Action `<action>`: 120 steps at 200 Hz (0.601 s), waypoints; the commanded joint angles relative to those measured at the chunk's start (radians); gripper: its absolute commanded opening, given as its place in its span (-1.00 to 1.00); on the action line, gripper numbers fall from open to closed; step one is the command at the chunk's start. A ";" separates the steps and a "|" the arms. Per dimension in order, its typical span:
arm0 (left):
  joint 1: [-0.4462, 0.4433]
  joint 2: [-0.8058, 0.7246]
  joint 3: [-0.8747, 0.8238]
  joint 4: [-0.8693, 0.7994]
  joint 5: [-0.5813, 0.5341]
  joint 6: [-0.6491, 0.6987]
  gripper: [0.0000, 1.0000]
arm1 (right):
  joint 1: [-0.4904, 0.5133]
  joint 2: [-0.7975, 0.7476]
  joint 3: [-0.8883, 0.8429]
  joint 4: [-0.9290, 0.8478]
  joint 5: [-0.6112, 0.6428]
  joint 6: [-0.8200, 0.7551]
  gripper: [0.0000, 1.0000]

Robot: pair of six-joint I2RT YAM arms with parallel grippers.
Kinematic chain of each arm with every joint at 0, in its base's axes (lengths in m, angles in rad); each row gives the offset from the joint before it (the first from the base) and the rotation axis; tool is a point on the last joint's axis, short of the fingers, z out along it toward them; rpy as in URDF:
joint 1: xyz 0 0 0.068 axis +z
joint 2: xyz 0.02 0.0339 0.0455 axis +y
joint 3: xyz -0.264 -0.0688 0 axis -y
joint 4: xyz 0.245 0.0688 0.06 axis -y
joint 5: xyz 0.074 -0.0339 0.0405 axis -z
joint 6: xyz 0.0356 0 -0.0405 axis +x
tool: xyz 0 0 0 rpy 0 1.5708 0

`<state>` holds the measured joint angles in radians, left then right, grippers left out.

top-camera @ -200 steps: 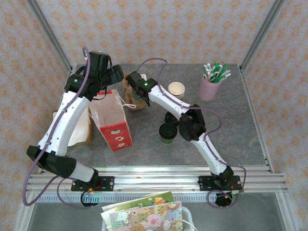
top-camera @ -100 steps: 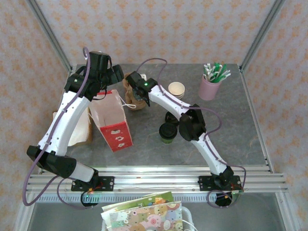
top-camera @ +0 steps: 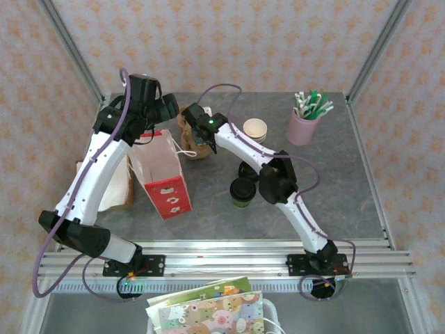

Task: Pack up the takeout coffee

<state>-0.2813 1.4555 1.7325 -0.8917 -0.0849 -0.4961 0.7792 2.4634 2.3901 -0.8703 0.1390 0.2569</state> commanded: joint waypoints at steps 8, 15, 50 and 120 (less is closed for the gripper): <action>-0.002 -0.002 0.013 0.025 0.006 0.004 0.77 | 0.008 -0.058 0.011 -0.010 0.017 -0.009 -0.74; -0.002 0.000 0.015 0.026 0.007 0.002 0.77 | 0.008 -0.061 0.012 -0.010 0.017 -0.009 -0.78; -0.002 0.004 0.022 0.029 0.007 -0.001 0.77 | 0.008 -0.079 0.012 -0.010 0.019 -0.011 -0.93; -0.002 -0.001 0.021 0.022 0.002 -0.001 0.79 | 0.008 -0.102 0.014 -0.017 0.007 -0.007 -1.00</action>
<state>-0.2813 1.4559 1.7325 -0.8917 -0.0849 -0.4965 0.7792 2.4229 2.3901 -0.8707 0.1383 0.2523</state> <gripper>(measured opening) 0.891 0.052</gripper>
